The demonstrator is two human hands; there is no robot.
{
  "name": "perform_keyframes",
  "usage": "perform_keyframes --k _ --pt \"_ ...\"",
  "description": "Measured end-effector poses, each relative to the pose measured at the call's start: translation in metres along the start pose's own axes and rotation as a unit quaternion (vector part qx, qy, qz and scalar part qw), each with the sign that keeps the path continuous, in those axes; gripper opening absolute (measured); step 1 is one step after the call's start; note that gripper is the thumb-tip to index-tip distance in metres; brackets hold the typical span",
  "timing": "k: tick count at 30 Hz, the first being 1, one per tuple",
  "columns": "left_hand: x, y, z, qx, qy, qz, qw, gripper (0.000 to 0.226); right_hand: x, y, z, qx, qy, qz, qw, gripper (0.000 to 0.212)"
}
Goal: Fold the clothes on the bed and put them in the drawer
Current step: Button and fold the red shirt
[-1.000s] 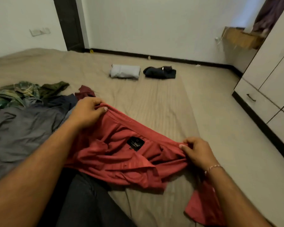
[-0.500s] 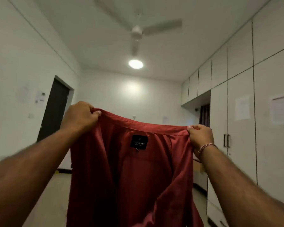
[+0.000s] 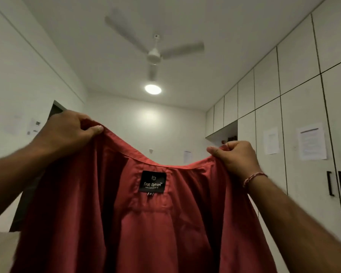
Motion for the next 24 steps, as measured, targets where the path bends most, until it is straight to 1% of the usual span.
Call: perform_keyframes --k 1,3,5,6,7,8,10,12,14,15,16,17,18,19,20,21,22,23,24 --pt "-0.003 0.001 0.001 -0.008 -0.006 0.006 1.0 0.022 -0.005 0.003 -0.001 -0.008 -0.029 0.024 0.999 0.038" --pt "-0.008 0.001 0.003 -0.023 -0.017 0.012 1.0 0.018 -0.019 0.007 -0.006 -0.028 -0.109 0.11 0.988 0.029" --pt "-0.011 -0.001 0.005 -0.024 -0.031 0.014 0.999 0.017 -0.032 0.01 -0.018 -0.053 -0.217 0.173 0.959 0.02" --pt "-0.011 -0.003 0.007 -0.017 -0.036 0.011 0.999 0.018 -0.035 0.012 -0.022 -0.057 -0.257 0.19 0.946 0.018" --pt "-0.01 -0.006 0.008 -0.007 -0.037 0.007 0.999 0.018 -0.036 0.013 -0.024 -0.054 -0.277 0.187 0.941 0.016" --pt "-0.007 -0.008 0.009 0.001 -0.036 0.008 0.999 0.017 -0.035 0.015 -0.022 -0.044 -0.27 0.158 0.949 0.013" --pt "-0.004 -0.012 0.007 0.012 -0.033 0.034 0.999 0.016 -0.027 0.018 -0.012 0.002 -0.207 0.035 0.978 0.013" --pt "-0.002 -0.011 0.006 0.008 -0.03 0.071 0.997 0.017 -0.025 0.01 -0.005 0.04 -0.168 -0.077 0.982 0.019" --pt "-0.001 -0.008 0.008 0.015 -0.046 0.093 0.994 0.02 -0.022 -0.005 -0.005 0.055 -0.179 -0.135 0.973 0.025" --pt "0.0 -0.004 0.009 0.018 -0.064 0.086 0.994 0.021 -0.019 -0.013 -0.01 0.056 -0.198 -0.129 0.97 0.029" --pt "0.003 -0.002 0.009 0.03 -0.087 0.039 0.995 0.02 -0.013 -0.022 -0.016 0.06 -0.217 -0.085 0.97 0.031" --pt "0.005 0.0 0.008 0.054 -0.123 -0.06 0.989 0.018 -0.006 -0.029 -0.021 0.055 -0.237 0.011 0.97 0.032" --pt "0.01 0.003 0.003 0.082 -0.16 -0.183 0.967 0.016 0.004 -0.034 -0.027 0.052 -0.262 0.15 0.952 0.031" --pt "0.015 0.002 -0.002 0.106 -0.182 -0.272 0.939 0.017 0.011 -0.035 -0.032 0.045 -0.279 0.265 0.922 0.028" --pt "0.019 -0.007 -0.005 0.115 -0.188 -0.297 0.929 0.017 0.011 -0.029 -0.033 0.042 -0.284 0.313 0.905 0.023" --pt "0.02 -0.017 -0.008 0.116 -0.189 -0.238 0.946 0.016 0.004 -0.018 -0.033 0.036 -0.283 0.263 0.922 0.019" --pt "0.015 -0.03 -0.011 0.103 -0.201 -0.113 0.968 0.016 -0.012 -0.002 -0.035 0.039 -0.291 0.101 0.95 0.017" --pt "0.005 -0.04 -0.012 0.088 -0.204 -0.003 0.975 0.018 -0.028 0.015 -0.034 0.049 -0.29 -0.065 0.954 0.018" --pt "-0.004 -0.049 -0.015 0.086 -0.197 0.044 0.976 0.019 -0.041 0.028 -0.035 0.047 -0.268 -0.135 0.953 0.021"
Point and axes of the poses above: each hand's wrist, its own z-axis towards the middle knuckle, its own x-axis out of the back of the hand, y = z × x, the point moved 7 cm from there along z, towards the middle knuckle, and after that the axes turned 12 degrees about -z, right-handed, at the moved point
